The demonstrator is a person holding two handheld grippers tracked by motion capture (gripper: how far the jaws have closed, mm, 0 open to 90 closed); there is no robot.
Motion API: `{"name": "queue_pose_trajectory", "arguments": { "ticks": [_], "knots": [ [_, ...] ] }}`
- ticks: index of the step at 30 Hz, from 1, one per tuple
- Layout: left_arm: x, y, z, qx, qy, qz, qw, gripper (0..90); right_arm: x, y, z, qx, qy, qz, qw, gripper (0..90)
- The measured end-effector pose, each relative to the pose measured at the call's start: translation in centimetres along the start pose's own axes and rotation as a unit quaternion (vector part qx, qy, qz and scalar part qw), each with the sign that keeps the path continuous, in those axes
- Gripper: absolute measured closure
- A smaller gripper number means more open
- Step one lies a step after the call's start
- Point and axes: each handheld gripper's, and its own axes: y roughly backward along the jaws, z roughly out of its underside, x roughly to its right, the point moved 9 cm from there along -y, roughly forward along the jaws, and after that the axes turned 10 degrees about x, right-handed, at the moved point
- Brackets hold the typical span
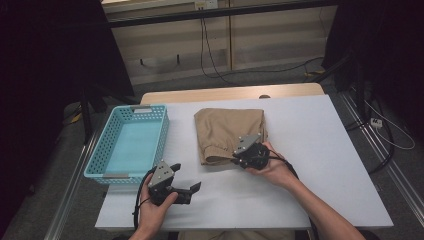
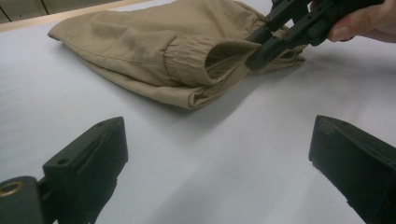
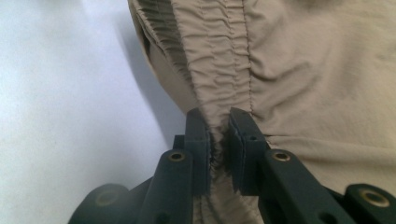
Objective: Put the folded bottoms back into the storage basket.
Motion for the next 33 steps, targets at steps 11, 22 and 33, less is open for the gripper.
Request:
{"name": "queue_pose_trajectory", "arguments": {
  "ticks": [11,22,33],
  "knots": [
    [-0.1,-0.7,-0.9,-0.005,-0.002,-0.001,1.0,5.4,-0.5,1.0,-0.5,0.011,-0.013,-0.009,0.9998,79.4],
    [-2.0,-2.3,-3.9,-0.007,-0.007,-0.017,0.9998,7.8,-1.6,1.7,-0.7,0.018,-0.025,-0.022,0.9993,79.4],
    [-5.0,-5.1,-5.9,-0.007,0.021,-0.041,0.9989,8.8,-2.8,2.9,-0.6,0.03,-0.033,-0.031,0.9985,79.4]
  ]
}}
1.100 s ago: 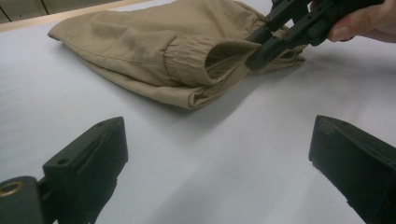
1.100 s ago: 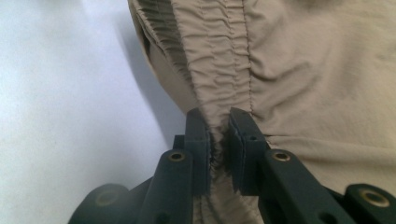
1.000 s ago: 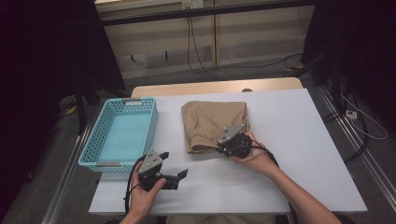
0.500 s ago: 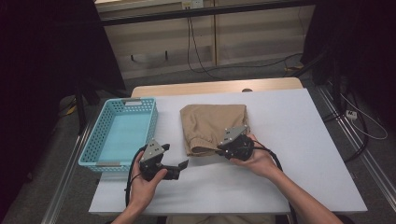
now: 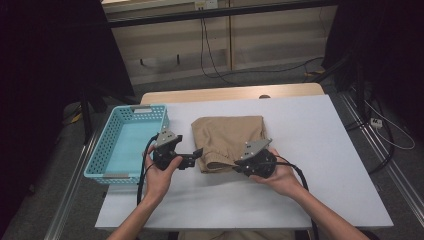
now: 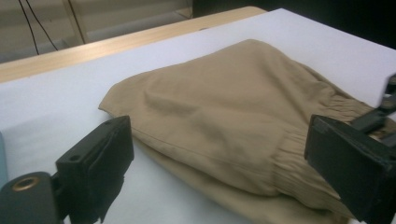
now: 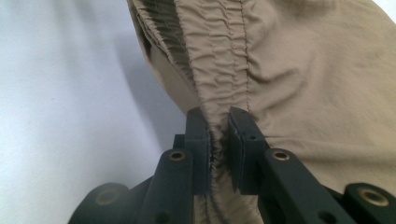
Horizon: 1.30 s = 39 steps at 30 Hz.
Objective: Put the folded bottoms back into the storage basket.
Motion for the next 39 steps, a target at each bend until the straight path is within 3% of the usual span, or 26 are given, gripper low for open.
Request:
{"name": "queue_pose_trajectory", "arguments": {
  "ticks": [7,10,15,25,26,29,31,32,34,39],
  "knots": [
    [-1.1,-2.2,-0.4,-0.015,0.006,0.0,0.9999,9.6,-1.1,0.5,0.1,-0.001,-0.004,-0.006,1.0,79.4],
    [-1.5,-3.2,-0.3,-0.013,0.022,0.0,0.9997,9.5,-1.6,0.6,0.1,-0.002,-0.005,-0.009,0.9999,79.4],
    [-2.2,-4.8,0.0,-0.026,0.028,-0.004,0.9992,9.5,-2.2,1.1,0.0,-0.002,-0.006,-0.013,0.9999,79.4],
    [-3.9,-7.5,-0.5,-0.034,0.041,-0.024,0.9983,11.4,-3.5,1.9,-0.2,0.004,-0.011,-0.025,0.9996,79.3],
    [-4.5,-8.2,-0.3,-0.039,0.049,-0.028,0.9977,12.0,-3.7,1.9,-0.1,0.008,-0.012,-0.026,0.9996,79.3],
    [-5.1,-8.8,-0.1,-0.042,0.047,-0.031,0.9975,12.5,-3.8,1.8,0.1,0.009,-0.015,-0.027,0.9995,79.3],
    [-5.4,-9.2,0.3,-0.046,0.055,-0.023,0.9972,12.5,-3.8,1.6,0.3,0.004,-0.012,-0.026,0.9996,79.3],
    [-5.7,-9.6,1.0,-0.057,0.061,-0.029,0.9961,12.9,-3.9,1.5,0.3,0.004,-0.012,-0.028,0.9995,79.3],
    [-5.8,-9.9,1.3,-0.061,0.056,-0.03,0.9961,14.7,-3.8,1.5,0.4,0.004,-0.013,-0.028,0.9995,79.3],
    [-6.6,-10.8,2.5,-0.073,0.076,-0.036,0.9938,25.8,-3.9,1.3,0.6,0.0,-0.009,-0.029,0.9995,79.2]
  ]
}}
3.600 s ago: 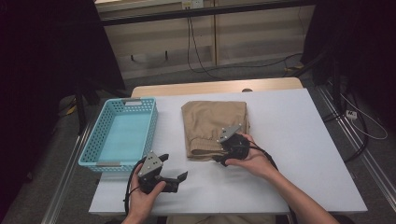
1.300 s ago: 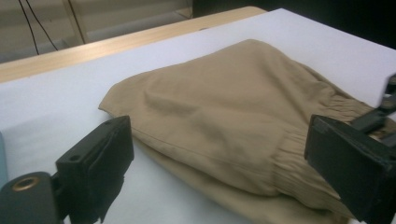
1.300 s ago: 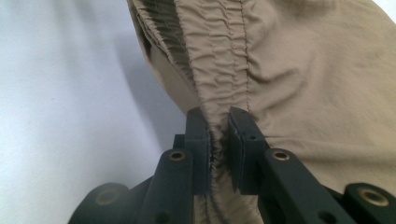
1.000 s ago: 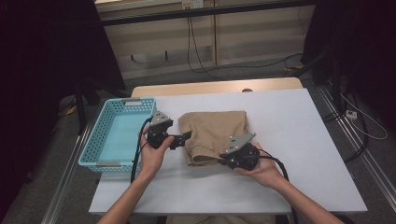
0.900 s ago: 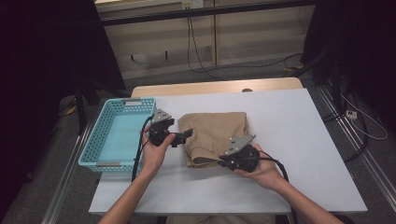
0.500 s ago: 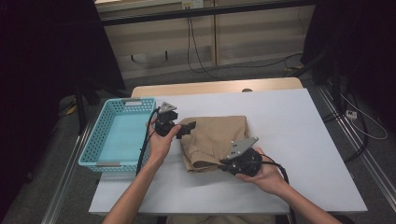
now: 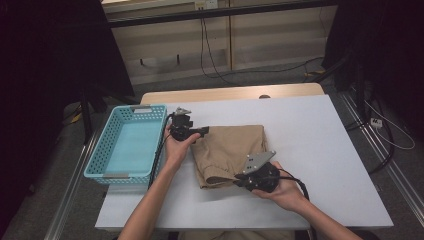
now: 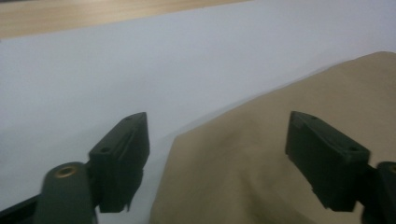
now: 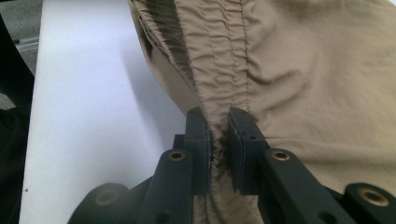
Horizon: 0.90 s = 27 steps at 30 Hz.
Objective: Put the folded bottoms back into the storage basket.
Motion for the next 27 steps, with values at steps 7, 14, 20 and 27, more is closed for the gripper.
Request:
{"name": "queue_pose_trajectory", "arguments": {
  "ticks": [7,14,20,27],
  "knots": [
    [-1.0,-0.8,1.5,-0.034,0.006,-0.013,0.9993,39.4,0.0,-0.2,0.2,-0.003,-0.001,-0.003,1.0,79.2],
    [-0.8,-0.7,1.8,-0.043,0.017,-0.013,0.9989,46.5,-0.1,-0.3,0.3,-0.005,0.001,-0.004,1.0,79.1],
    [-0.2,-0.5,2.0,-0.054,0.007,-0.011,0.9985,57.2,-0.2,-0.4,0.3,-0.006,0.002,-0.005,1.0,79.1],
    [0.6,-0.3,2.2,-0.067,-0.008,0.009,0.9977,75.4,-0.2,-0.4,0.4,-0.005,0.004,-0.004,1.0,78.9]
  ]
}}
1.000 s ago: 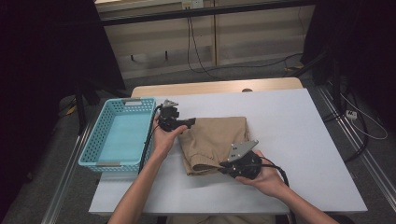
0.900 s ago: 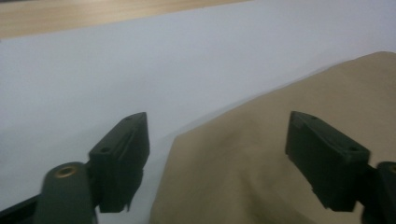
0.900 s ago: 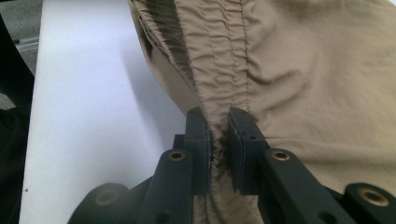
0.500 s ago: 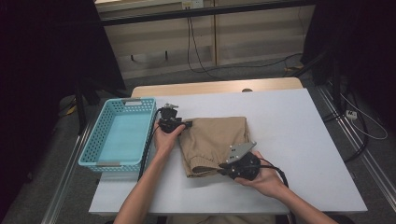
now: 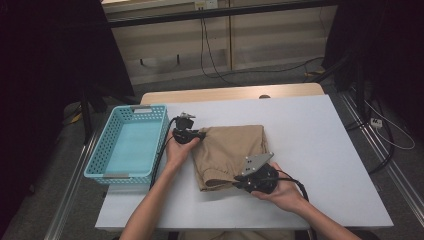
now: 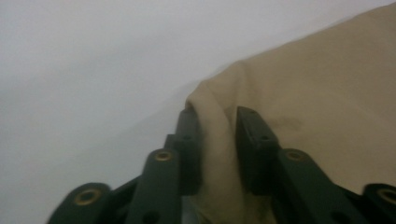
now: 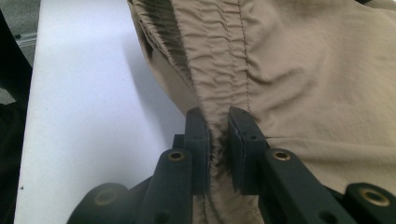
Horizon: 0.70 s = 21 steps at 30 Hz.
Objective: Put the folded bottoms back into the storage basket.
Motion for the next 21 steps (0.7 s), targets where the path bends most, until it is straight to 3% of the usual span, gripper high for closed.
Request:
{"name": "queue_pose_trajectory", "arguments": {
  "ticks": [6,13,21],
  "knots": [
    [0.4,0.1,-0.5,0.012,-0.019,-0.007,0.9997,81.2,0.0,0.1,0.0,0.003,-0.002,0.001,1.0,78.9],
    [0.6,1.2,-1.6,0.042,0.009,0.015,0.9989,81.6,0.0,0.2,-0.1,0.01,-0.006,0.005,0.9999,79.0],
    [1.3,2.5,-3.3,0.073,0.0,0.029,0.9969,81.7,0.2,0.6,-0.3,0.023,-0.01,0.008,0.9997,79.0]
  ]
}}
